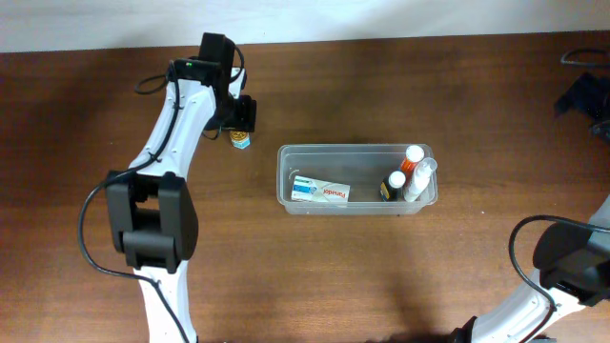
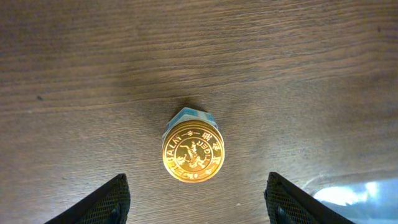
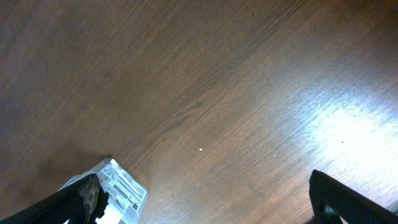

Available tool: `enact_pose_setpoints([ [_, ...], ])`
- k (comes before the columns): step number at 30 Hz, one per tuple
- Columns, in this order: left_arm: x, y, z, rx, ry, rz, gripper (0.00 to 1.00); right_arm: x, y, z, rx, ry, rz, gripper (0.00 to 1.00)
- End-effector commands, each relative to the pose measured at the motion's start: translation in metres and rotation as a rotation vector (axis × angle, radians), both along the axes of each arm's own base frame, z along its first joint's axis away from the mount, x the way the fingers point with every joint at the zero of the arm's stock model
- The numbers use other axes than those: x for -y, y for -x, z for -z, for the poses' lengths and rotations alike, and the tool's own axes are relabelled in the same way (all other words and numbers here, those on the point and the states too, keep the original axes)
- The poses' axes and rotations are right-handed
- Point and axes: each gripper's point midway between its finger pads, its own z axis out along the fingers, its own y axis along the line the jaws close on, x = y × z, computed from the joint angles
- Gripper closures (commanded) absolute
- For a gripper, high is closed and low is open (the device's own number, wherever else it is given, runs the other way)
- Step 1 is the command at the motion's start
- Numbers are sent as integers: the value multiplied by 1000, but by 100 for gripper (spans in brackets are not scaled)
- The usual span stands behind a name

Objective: Pack container
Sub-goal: 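Lower the left gripper and close it on the amber jar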

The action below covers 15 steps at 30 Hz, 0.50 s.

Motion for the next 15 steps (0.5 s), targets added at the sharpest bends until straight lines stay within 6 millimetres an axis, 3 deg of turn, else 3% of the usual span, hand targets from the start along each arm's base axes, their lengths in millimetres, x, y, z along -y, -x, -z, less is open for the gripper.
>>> enact_pose_setpoints([
  [1, -6, 3, 30, -62, -21, -84, 30, -2, 3, -2, 4, -4, 10, 2],
  [7, -7, 7, 50, -108, -30, -88, 30, -2, 3, -2, 3, -4, 10, 2],
  [15, -7, 4, 54, -100, -31, -88, 30, -2, 3, -2, 4, -4, 10, 2],
])
